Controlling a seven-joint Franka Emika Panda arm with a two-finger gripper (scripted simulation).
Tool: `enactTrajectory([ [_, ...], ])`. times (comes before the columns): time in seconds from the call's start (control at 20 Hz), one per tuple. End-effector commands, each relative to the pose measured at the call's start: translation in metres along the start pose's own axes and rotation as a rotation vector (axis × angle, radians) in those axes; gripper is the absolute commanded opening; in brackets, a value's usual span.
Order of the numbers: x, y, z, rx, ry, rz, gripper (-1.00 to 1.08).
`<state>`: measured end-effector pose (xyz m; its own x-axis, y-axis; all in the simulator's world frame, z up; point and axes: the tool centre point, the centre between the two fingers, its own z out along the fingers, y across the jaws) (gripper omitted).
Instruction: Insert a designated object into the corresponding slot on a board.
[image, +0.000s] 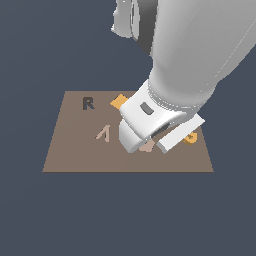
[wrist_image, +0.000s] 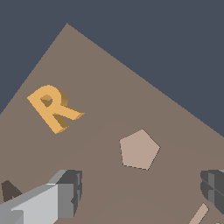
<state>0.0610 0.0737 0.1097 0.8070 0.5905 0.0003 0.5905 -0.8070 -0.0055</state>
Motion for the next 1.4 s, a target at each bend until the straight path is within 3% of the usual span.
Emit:
enactTrajectory([
  [0.0,0.014,-0.013,0.010,0.000,0.000,-0.117,1.00],
  [0.35,0.041,-0.049,0.035,-0.002,0.000,-0.392,1.00],
  [0.7,0.052,-0.077,0.052,-0.004,-0.001,-0.576,1.00],
  [1.0,0.054,-0.090,0.059,-0.005,-0.002,-0.657,1.00],
  [1.35,0.054,-0.092,0.061,-0.005,-0.002,-0.666,1.00],
])
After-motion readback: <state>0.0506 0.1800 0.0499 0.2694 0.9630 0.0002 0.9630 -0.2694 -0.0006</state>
